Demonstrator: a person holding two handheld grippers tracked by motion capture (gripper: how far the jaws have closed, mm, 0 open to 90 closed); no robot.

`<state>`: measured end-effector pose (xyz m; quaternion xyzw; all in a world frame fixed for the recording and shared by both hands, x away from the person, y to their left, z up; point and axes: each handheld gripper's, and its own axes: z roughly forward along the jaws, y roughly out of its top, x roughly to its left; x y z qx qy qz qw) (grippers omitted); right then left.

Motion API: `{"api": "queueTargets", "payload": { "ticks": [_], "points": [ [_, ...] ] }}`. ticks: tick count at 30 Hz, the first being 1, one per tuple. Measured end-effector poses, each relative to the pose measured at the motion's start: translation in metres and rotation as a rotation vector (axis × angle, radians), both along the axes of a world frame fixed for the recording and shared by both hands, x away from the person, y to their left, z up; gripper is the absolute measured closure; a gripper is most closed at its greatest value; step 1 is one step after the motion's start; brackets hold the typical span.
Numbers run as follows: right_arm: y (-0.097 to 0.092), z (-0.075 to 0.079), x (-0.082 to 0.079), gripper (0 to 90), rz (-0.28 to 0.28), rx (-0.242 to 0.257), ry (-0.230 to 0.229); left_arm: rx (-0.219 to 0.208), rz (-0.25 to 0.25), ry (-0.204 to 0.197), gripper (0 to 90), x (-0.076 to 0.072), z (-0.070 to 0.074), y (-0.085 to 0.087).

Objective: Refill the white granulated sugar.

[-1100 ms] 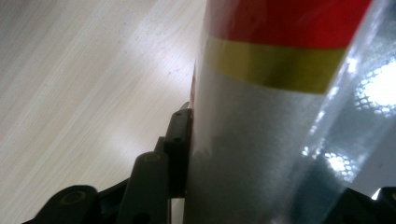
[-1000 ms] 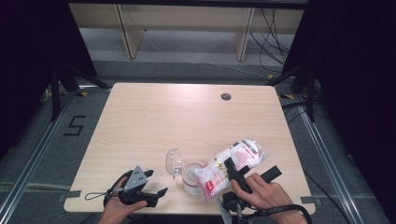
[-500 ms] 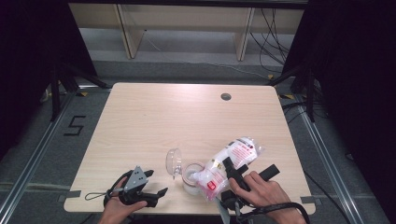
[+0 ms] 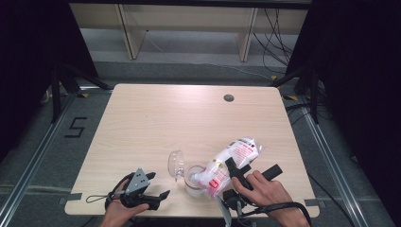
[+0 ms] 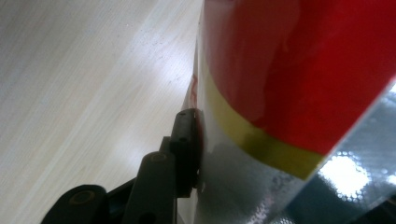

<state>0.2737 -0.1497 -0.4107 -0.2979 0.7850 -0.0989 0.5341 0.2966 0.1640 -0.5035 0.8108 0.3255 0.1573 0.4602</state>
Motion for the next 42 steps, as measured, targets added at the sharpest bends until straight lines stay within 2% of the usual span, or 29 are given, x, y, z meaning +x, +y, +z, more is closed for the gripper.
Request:
{"api": "queueTargets", "payload": {
  "ticks": [4,6,7,8,9,11,12,13,15,16,17,18,19,20,23,24,26,27,28,29,30,34,36,37,38,40,42],
  "points": [
    [-0.002,0.000,0.003,69.8,0.006,0.023,0.005,-0.003,0.001,0.000,18.1,0.000,0.000,0.000],
    [-0.003,-0.002,0.003,70.0,0.019,0.043,-0.011,-0.005,0.002,0.000,18.1,0.000,0.000,0.000],
    [-0.005,-0.003,0.003,70.1,0.003,0.067,-0.002,-0.005,0.000,0.000,18.1,0.000,0.000,0.000],
    [-0.004,-0.002,0.004,70.2,0.019,0.055,-0.007,-0.004,0.000,0.000,18.1,0.000,0.000,0.000],
    [-0.005,-0.004,0.003,70.3,-0.012,0.099,0.040,0.003,0.001,0.003,18.1,0.000,0.000,0.000],
    [-0.005,-0.003,0.005,70.4,0.012,0.078,0.041,0.000,0.002,0.003,18.1,0.000,0.000,0.000],
    [-0.005,-0.003,0.005,70.5,0.005,0.085,0.046,-0.001,0.003,0.003,18.1,0.000,0.000,0.000],
    [-0.007,-0.004,0.004,70.6,-0.009,0.111,0.055,0.000,0.002,0.003,18.1,0.000,0.000,0.000],
    [-0.008,-0.004,0.006,70.8,-0.003,0.123,0.059,0.001,0.002,0.003,18.1,0.000,0.000,0.000],
    [-0.011,-0.007,0.004,70.8,-0.049,0.170,0.072,0.007,0.001,0.003,18.1,0.000,0.000,0.000],
    [-0.009,-0.004,0.006,70.9,-0.006,0.124,0.069,0.002,0.002,0.003,18.1,0.000,0.000,0.000],
    [-0.009,-0.003,0.008,71.0,0.015,0.117,0.069,0.001,0.002,0.003,18.1,0.000,0.000,0.000],
    [-0.014,-0.008,0.005,71.1,-0.050,0.197,0.081,0.001,0.001,0.004,18.1,0.000,0.000,0.000],
    [-0.012,-0.004,0.007,71.2,-0.011,0.143,0.074,0.001,0.001,0.003,18.1,0.000,0.000,0.000],
    [-0.014,-0.005,0.007,71.5,-0.017,0.168,0.077,0.001,0.001,0.003,18.1,0.000,0.000,0.000],
    [-0.013,-0.001,0.008,71.6,0.011,0.122,0.074,0.001,0.002,0.003,18.1,0.000,0.000,0.000],
    [-0.016,-0.003,0.007,71.8,-0.023,0.159,0.078,0.007,0.001,0.003,18.1,0.000,0.001,0.000],
    [-0.017,-0.003,0.007,71.9,-0.023,0.161,0.082,0.007,0.001,0.003,18.1,0.000,0.001,0.000],
    [-0.020,-0.006,0.006,72.0,-0.053,0.218,0.092,0.010,0.002,0.001,18.1,0.000,0.001,0.001],
    [-0.018,-0.002,0.008,72.1,-0.015,0.156,0.084,0.008,0.001,0.003,18.1,0.000,0.001,0.001],
    [-0.017,-0.002,0.009,72.1,0.002,0.153,0.086,0.007,0.000,0.004,18.1,0.000,0.001,0.001],
    [-0.022,-0.004,0.007,72.5,-0.038,0.195,0.094,-0.001,0.004,0.003,18.1,0.000,0.000,0.000],
    [-0.020,-0.001,0.009,72.7,-0.003,0.151,0.082,0.006,0.002,0.003,18.1,0.000,0.000,0.000],
    [-0.021,-0.002,0.008,72.8,-0.023,0.172,0.083,0.009,0.001,0.003,18.1,0.000,0.001,0.001],
    [-0.022,-0.001,0.008,72.9,-0.019,0.177,0.077,0.008,0.001,0.003,18.1,0.000,0.001,0.000],
    [-0.022,0.001,0.008,73.1,-0.013,0.154,0.072,0.012,0.003,-0.003,18.1,0.000,0.001,0.001],
    [-0.023,0.000,0.007,73.2,-0.035,0.164,0.073,0.000,0.001,0.004,18.1,0.000,0.000,0.000]
  ]
}}
